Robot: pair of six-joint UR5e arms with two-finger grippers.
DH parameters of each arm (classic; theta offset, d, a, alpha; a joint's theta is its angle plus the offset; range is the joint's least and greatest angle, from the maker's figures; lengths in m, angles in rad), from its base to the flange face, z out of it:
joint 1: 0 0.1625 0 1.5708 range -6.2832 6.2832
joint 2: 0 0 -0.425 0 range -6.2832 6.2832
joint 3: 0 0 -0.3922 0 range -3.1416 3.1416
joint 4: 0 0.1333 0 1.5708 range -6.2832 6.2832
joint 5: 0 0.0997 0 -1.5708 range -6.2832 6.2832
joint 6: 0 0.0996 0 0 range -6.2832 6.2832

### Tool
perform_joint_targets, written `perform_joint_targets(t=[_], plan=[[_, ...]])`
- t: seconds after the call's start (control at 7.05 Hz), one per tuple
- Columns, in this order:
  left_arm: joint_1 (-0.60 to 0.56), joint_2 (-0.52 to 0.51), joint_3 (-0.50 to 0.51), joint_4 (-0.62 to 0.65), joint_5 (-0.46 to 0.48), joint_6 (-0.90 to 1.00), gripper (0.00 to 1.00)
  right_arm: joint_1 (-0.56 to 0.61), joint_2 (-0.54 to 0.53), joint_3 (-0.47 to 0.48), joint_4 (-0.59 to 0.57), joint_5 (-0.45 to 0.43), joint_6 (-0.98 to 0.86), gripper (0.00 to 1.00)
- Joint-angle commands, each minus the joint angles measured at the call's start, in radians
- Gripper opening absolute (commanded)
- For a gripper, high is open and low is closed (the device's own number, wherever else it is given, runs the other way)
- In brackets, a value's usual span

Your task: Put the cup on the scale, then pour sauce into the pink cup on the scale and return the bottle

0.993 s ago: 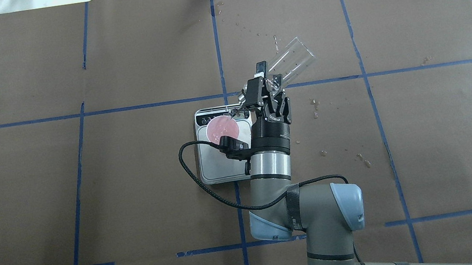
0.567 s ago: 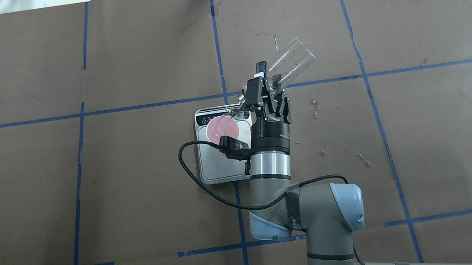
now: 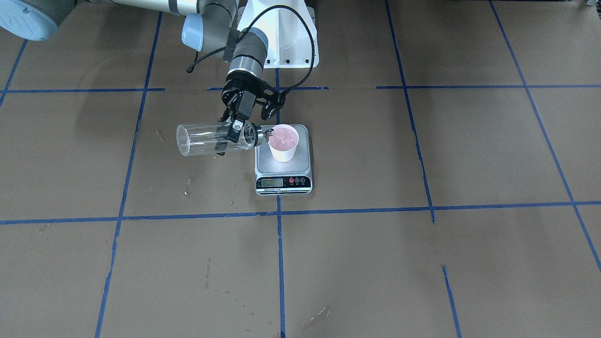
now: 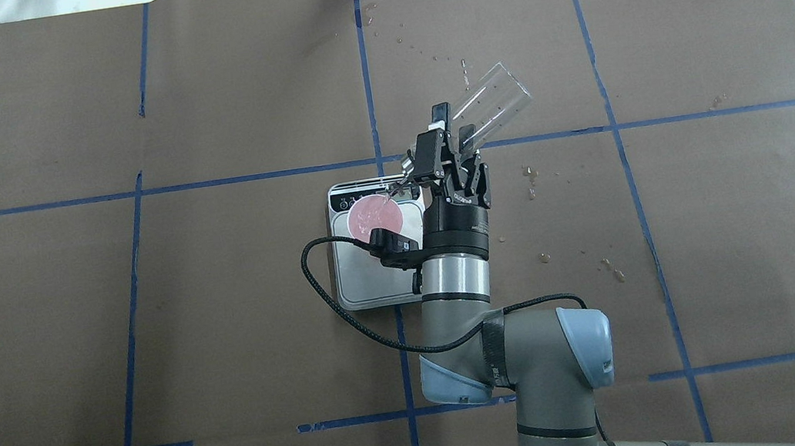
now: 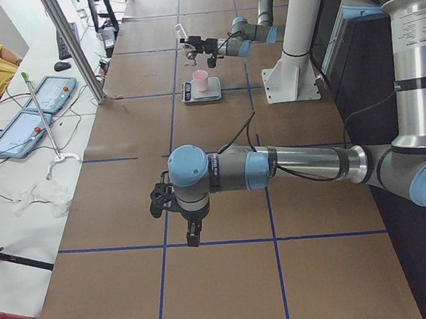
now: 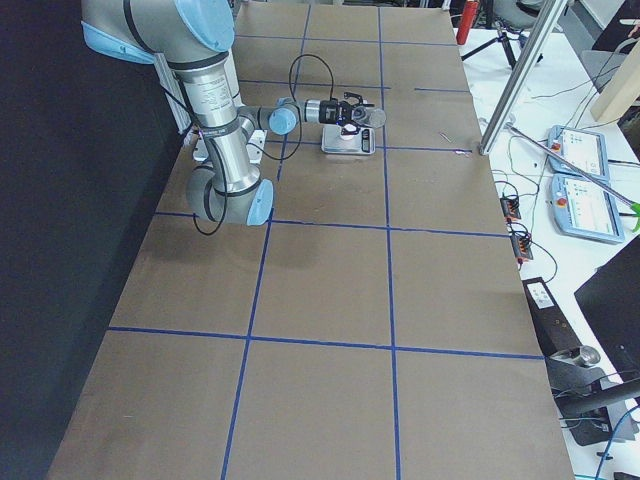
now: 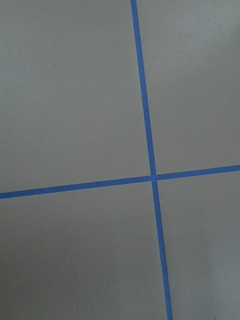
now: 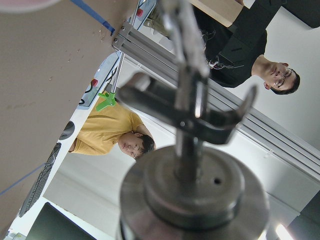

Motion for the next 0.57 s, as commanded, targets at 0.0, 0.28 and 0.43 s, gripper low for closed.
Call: perform_joint_targets(t=[0.0, 0.28, 0.43], plan=[[0.0, 0.0, 0.0, -0.001, 0.0, 0.0, 1.0, 0.0, 0.001, 0.002, 0.01, 0.007, 0.016, 0.0], [0.0, 0.0, 0.0, -0.001, 0.0, 0.0, 1.0, 0.002, -0.029, 0.002, 0.178, 0.05, 0.016, 0.0], [0.0, 0.0, 0.0, -0.001, 0.0, 0.0, 1.0, 0.005, -0.035, 0.002, 0.278, 0.093, 0.016, 0.0]])
